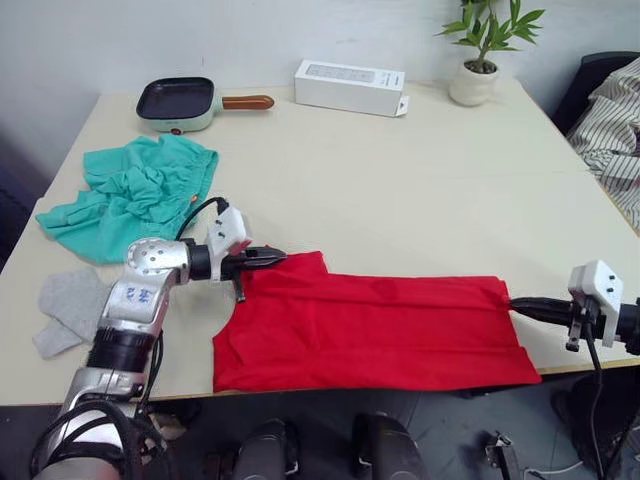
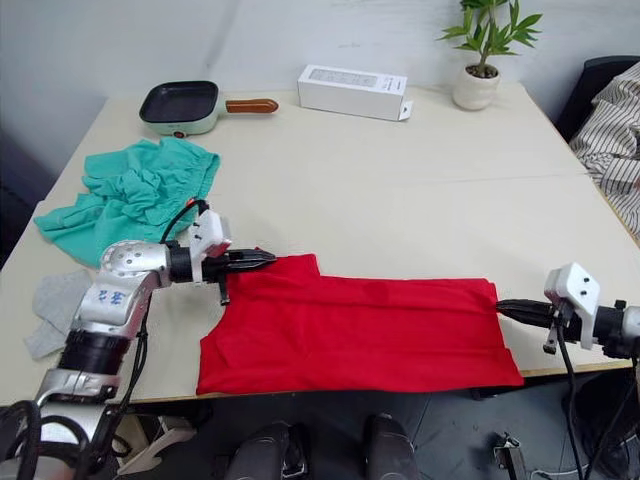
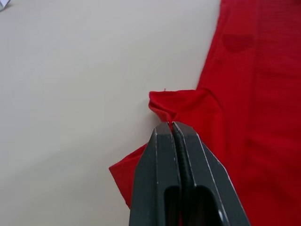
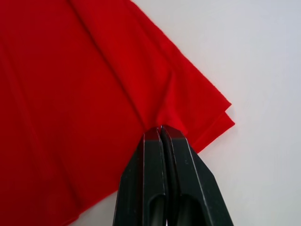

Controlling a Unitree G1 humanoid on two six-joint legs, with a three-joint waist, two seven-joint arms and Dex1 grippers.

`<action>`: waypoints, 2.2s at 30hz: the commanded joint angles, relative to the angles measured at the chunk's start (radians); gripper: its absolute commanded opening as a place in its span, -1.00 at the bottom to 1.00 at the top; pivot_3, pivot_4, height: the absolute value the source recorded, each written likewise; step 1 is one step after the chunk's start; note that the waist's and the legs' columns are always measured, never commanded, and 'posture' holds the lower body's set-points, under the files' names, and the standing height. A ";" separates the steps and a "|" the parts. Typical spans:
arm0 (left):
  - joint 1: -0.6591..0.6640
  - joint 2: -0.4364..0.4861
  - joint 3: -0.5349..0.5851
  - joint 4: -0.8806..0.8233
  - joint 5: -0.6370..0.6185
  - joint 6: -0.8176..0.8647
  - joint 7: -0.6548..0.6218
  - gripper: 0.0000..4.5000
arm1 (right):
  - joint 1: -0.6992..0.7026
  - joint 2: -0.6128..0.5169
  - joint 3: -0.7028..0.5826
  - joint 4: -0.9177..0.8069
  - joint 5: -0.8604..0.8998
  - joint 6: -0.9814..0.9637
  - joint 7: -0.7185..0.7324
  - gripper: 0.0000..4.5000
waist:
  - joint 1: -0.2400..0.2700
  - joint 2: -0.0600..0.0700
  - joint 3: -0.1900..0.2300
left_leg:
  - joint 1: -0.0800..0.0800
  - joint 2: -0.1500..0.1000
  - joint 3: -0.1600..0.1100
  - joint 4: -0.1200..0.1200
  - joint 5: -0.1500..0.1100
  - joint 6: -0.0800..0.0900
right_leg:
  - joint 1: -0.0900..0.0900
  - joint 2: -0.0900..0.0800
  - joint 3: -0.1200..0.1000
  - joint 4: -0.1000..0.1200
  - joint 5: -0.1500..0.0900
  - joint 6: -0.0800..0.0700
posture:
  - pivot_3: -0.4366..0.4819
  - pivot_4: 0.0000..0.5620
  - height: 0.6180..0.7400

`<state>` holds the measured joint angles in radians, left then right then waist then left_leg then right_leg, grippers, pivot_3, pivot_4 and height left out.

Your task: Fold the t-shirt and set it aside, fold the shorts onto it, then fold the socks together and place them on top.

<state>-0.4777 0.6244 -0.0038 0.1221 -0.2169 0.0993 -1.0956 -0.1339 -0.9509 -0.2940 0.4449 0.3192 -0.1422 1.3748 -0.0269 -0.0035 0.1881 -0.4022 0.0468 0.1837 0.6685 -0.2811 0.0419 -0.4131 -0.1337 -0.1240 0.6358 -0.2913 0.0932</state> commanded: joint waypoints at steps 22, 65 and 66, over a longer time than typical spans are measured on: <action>0.300 0.138 0.025 -0.073 0.114 -0.817 0.027 -1.00 | 0.106 0.065 -0.027 0.159 -0.057 -0.457 -0.153 -0.98 | -0.002 0.000 0.000 | 0.001 0.000 -0.002 -0.002 -0.003 0.001 | 0.002 -0.008 -0.002 -0.004 0.000 -0.001 | -0.05 -0.47 1.00; 0.268 -0.092 -0.063 -0.312 -0.083 0.173 0.445 -1.00 | 0.160 0.404 0.268 -0.782 0.039 0.340 -0.574 -0.82 | 0.024 0.002 -0.004 | -0.002 0.000 -0.007 -0.003 -0.004 -0.002 | 0.003 0.001 -0.005 -0.007 0.000 -0.002 | -0.05 -0.47 1.00; 0.270 -0.111 -0.064 -0.295 -0.064 0.170 0.468 -1.00 | 0.165 0.433 0.307 -0.776 -0.013 0.322 -0.611 -0.99 | 0.025 0.002 -0.004 | -0.003 0.000 -0.007 -0.003 -0.003 -0.001 | 0.003 0.001 -0.005 -0.008 0.000 -0.002 | -0.05 -0.47 1.00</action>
<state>-0.2107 0.5194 -0.0737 -0.1800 -0.3122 0.2859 -0.6694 0.0249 -0.5314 -0.0168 -0.3100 0.3703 0.2242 0.8171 -0.0015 -0.0016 0.1843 -0.4048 0.0470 0.1766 0.6656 -0.2846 0.0408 -0.4103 -0.1328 -0.1288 0.6283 -0.2916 0.0916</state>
